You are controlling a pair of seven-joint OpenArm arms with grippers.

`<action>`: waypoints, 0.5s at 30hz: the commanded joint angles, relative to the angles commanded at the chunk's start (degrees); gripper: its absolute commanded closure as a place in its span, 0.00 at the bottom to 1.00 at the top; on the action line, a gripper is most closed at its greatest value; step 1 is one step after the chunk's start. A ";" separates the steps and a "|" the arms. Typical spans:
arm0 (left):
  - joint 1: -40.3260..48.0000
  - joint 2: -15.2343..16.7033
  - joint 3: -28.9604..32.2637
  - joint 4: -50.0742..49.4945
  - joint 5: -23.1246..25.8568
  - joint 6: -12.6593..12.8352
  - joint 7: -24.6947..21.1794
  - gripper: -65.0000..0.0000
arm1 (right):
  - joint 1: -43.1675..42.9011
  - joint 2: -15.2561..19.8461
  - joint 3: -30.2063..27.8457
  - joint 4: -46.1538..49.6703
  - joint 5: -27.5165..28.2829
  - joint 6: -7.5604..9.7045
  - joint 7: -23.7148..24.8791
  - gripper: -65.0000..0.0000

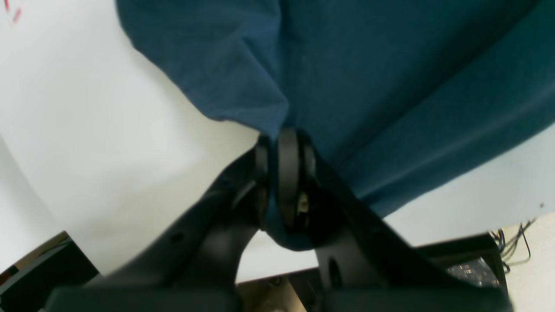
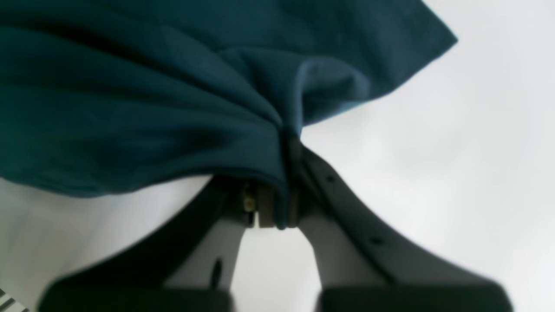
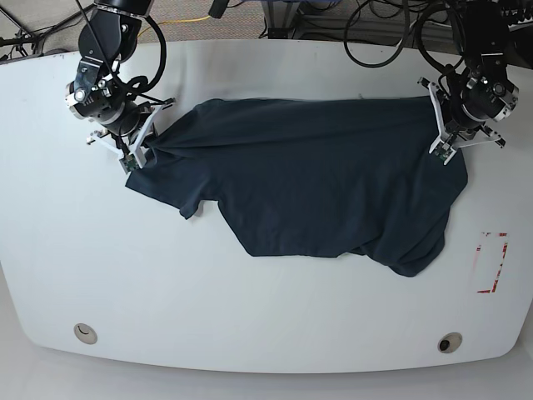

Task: Fold the T-shirt properly
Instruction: 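Lay the shirt flat and open both grippers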

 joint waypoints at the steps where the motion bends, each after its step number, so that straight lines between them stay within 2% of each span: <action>1: 0.26 -0.09 0.00 0.00 0.00 0.00 0.00 1.00 | 0.00 -0.44 0.09 0.00 0.00 0.00 -0.09 0.80; 3: 0.35 -0.09 0.00 0.00 0.00 0.00 0.00 0.98 | 0.00 -1.32 1.49 -0.09 0.00 0.00 -0.09 0.71; 4: 0.35 -0.09 0.00 -0.09 0.00 0.00 0.00 0.92 | 0.09 -2.02 2.73 -0.09 0.00 0.00 -0.18 0.65; 6: 0.53 -0.09 0.18 -0.09 -0.26 0.00 0.00 0.78 | 0.09 -3.87 4.04 0.00 0.35 0.00 -0.35 0.54; 8: 0.62 0.00 0.18 -0.09 -0.26 0.00 0.00 0.61 | 0.00 -4.57 5.36 0.00 3.25 0.00 -0.44 0.46; 12: 0.53 0.00 0.26 -0.09 -0.35 -0.09 0.00 0.32 | -0.09 -4.57 8.35 -0.35 10.90 0.00 -3.34 0.39; 15: 0.53 -0.09 0.26 -0.09 -0.35 -0.48 0.09 0.16 | -0.09 -4.57 10.29 -0.26 17.14 0.00 -6.24 0.39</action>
